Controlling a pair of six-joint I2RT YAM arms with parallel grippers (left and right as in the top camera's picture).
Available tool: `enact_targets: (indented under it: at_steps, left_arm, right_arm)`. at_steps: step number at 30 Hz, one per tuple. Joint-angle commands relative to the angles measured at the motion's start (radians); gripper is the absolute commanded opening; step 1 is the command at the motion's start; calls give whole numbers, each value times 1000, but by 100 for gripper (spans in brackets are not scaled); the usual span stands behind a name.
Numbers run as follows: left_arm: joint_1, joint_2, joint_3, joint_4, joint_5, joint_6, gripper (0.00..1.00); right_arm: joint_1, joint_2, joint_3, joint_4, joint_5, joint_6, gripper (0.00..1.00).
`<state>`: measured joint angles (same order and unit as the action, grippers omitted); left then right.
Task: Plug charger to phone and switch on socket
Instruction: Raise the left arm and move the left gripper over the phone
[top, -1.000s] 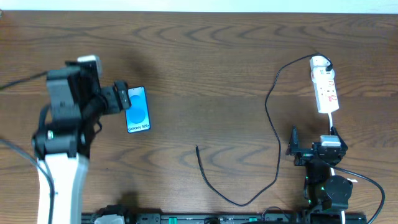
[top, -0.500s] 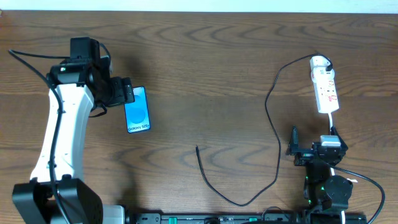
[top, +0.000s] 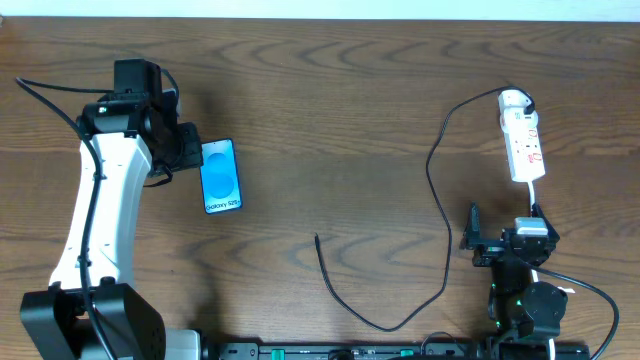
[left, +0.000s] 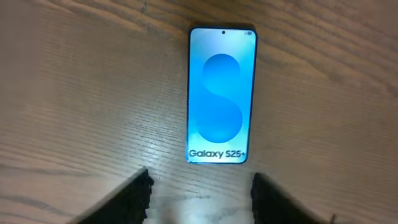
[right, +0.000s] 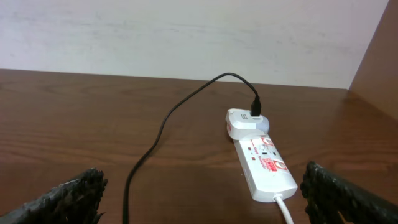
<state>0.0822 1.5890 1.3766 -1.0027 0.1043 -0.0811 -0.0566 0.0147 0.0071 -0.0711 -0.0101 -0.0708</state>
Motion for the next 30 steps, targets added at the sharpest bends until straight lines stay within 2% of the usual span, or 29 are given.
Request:
enact_targets:
  at_steps: [1,16,30]
  left_arm:
    - [-2,2,20,-2,-12,-3,96]
    - [-22,31,19,-2,36,5,98]
    - [-23,217,19,25,0,4,98]
  right_arm:
    - [6,-6,-2,-5,4,-13,99]
    - [6,-6,-2,-5,4,-13,99]
    - [6,-6,-2,-5,4,-13,99]
